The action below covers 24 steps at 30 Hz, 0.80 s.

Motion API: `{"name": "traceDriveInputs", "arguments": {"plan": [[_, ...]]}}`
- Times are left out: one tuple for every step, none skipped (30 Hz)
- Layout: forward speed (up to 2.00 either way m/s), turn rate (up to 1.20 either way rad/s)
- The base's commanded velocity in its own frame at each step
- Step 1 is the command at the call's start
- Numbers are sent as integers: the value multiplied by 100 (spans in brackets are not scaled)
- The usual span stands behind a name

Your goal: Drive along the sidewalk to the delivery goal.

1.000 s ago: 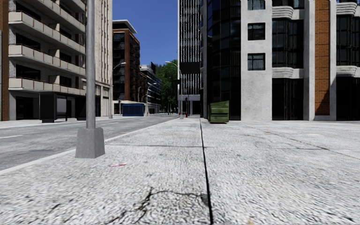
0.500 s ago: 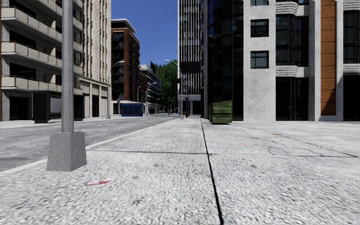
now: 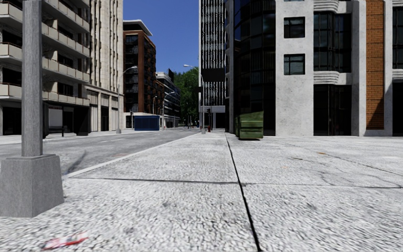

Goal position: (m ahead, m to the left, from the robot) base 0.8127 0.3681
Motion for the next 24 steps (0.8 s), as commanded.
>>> {"name": "traceDriveInputs", "arguments": {"plan": [[133,0],[133,0],[133,0],[133,0],[133,0],[133,0],[133,0],[133,0],[133,0],[133,0],[133,0],[133,0],[133,0],[133,0],[132,0],[127,0],[102,0],[102,0],[0,0],[0,0],[0,0],[0,0],[0,0],[0,0]]}}
